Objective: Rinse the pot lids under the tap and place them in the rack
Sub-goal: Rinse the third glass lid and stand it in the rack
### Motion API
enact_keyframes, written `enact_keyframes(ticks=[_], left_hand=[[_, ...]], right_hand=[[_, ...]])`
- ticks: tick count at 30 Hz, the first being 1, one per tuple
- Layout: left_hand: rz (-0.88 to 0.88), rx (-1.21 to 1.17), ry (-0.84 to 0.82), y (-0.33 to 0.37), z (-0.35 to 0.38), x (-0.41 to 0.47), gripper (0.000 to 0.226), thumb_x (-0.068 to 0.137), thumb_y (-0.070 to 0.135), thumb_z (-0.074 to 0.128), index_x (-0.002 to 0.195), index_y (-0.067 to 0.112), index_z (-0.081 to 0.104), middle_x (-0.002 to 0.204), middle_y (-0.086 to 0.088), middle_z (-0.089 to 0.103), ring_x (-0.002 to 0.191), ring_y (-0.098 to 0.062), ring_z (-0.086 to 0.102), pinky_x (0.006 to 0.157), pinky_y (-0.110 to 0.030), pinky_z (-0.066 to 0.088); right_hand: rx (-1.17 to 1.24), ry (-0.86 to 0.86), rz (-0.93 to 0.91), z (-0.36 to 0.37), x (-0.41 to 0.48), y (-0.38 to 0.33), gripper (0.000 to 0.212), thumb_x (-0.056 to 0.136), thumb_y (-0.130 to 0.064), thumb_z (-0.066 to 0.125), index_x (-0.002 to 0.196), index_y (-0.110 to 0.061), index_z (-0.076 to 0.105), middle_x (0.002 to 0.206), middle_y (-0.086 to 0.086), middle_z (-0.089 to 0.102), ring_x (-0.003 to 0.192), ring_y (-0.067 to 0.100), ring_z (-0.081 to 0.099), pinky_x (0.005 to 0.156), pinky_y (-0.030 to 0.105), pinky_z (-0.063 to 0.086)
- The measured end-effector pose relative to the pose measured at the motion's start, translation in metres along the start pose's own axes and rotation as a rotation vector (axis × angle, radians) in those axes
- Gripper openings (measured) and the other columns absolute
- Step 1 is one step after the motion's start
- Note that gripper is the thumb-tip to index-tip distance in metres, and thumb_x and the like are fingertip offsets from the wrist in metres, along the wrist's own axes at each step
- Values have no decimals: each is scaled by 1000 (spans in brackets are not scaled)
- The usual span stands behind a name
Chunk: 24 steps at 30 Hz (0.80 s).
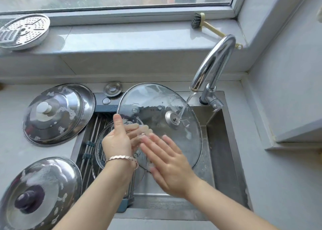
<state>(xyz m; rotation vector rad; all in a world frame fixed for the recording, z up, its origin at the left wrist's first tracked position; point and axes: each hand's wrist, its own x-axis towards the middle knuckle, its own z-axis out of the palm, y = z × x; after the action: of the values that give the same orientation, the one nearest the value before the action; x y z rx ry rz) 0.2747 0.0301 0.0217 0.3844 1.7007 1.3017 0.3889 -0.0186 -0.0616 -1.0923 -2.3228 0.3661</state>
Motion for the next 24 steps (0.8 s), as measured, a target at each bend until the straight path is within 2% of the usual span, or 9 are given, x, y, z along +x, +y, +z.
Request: enact_keyframes(ticks=[3, 6, 9, 11, 15, 16, 19, 21, 24], left_hand=[[-28, -107, 10, -1, -3, 0, 53, 93, 48, 41, 67, 3, 54, 43, -3, 64, 31, -12, 56, 36, -19, 49], [-22, -146, 45, -3, -6, 2, 53, 92, 48, 42, 67, 3, 54, 43, -4, 64, 30, -13, 55, 37, -20, 50], [-12, -160, 31, -2, -5, 0, 53, 93, 48, 40, 69, 3, 53, 46, -6, 66, 35, -15, 60, 40, -21, 53], [-18, -171, 29, -3, -7, 0, 52, 94, 47, 39, 69, 3, 53, 47, -7, 67, 37, -15, 61, 41, -20, 53], [-20, -167, 48, -5, -10, -1, 52, 93, 48, 40, 69, 4, 53, 48, -6, 67, 34, -15, 59, 39, -20, 52], [-19, -164, 50, -5, -10, 0, 52, 93, 48, 40, 69, 3, 53, 48, -7, 67, 36, -15, 60, 40, -20, 52], [-23, -164, 55, -5, -9, 1, 53, 93, 47, 41, 68, 3, 54, 48, -8, 67, 37, -17, 61, 40, -21, 52], [-32, -165, 57, -6, -8, 0, 52, 93, 47, 41, 69, 3, 53, 47, -7, 66, 35, -15, 60, 39, -21, 52], [-41, -164, 50, -7, -10, -3, 51, 93, 46, 41, 69, 2, 52, 46, -7, 66, 34, -15, 59, 39, -21, 52]], right_hand=[[127, 68, 366, -3, -9, 22, 53, 98, -42, 16, 147, -22, 7, 155, -16, 0, 144, 4, 1, 119, 30, 2], [288, 39, 775, -11, 2, 33, 63, 91, -43, 12, 147, -20, -2, 149, -18, -14, 139, -4, -14, 119, 33, 0], [192, -93, 611, -13, -1, 10, 74, 87, -61, 2, 143, -17, -18, 146, -11, -31, 137, 0, -28, 116, 23, -15], [148, -141, 541, -14, -3, 8, 79, 82, -68, 0, 141, -19, -21, 147, -9, -33, 137, 1, -29, 113, 19, -18], [290, -65, 936, -22, 13, 45, 77, 85, -53, 8, 148, -11, -7, 157, 2, -14, 143, 9, -14, 117, 26, -9], [291, -75, 938, -24, 13, 42, 76, 85, -51, 8, 148, -10, -7, 157, 3, -15, 143, 10, -15, 117, 27, -9], [199, -197, 642, -21, 3, 5, 76, 86, -61, 4, 141, -16, -22, 147, -5, -34, 138, 4, -30, 112, 20, -20], [172, -219, 543, -21, -1, 5, 77, 82, -63, 2, 139, -18, -22, 145, -9, -35, 136, 1, -30, 111, 19, -20], [251, -130, 855, -24, 13, 48, 80, 83, -58, 4, 147, -13, -8, 156, 0, -15, 143, 8, -13, 116, 26, -8]])
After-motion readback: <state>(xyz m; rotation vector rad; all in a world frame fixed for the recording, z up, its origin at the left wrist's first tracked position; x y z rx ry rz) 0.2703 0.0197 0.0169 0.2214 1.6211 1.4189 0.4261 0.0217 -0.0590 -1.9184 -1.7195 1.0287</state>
